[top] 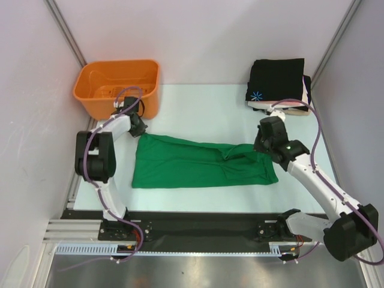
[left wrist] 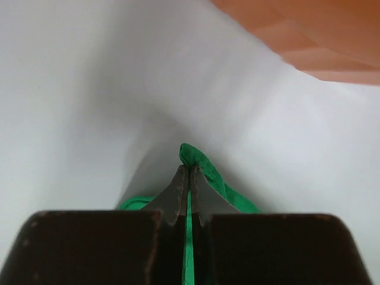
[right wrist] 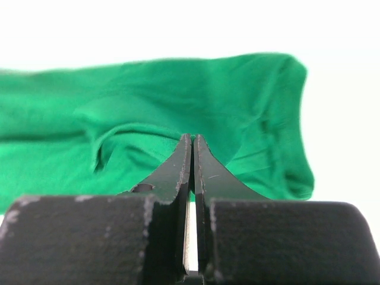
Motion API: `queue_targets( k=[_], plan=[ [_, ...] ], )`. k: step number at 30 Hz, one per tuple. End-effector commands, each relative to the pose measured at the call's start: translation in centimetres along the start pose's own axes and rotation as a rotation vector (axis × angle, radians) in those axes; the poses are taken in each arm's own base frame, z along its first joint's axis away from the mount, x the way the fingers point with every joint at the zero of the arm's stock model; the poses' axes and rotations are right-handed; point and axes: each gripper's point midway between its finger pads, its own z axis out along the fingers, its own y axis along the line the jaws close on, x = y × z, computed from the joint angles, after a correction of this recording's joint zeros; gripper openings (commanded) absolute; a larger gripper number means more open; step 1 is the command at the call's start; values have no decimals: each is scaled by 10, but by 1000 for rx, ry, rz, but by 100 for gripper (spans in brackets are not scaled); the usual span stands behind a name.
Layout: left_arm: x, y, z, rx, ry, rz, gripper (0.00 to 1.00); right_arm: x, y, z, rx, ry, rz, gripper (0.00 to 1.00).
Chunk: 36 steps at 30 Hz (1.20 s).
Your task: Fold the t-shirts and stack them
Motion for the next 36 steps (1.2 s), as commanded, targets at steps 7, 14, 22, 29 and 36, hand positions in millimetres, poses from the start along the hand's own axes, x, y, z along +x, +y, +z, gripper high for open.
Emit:
queue_targets(
  k=[7,14,22,29,36],
  plan=[
    [-23,-5,-81,122,-168,26,0,-59,-36,3,-29,-181,97,0],
    [-28,-8,-89,127,-170,29,0,-117,-15,58,-80,-210,2,0],
    [-34,-17,-86,138,-156,41,0,-175,5,126,-109,-216,-72,0],
    [-29,-10,-81,116,-145,55,0,-178,6,158,-117,-248,-84,0],
    [-13,2,-78,103,-131,59,0,-138,-5,142,-125,-228,-78,0]
  ],
)
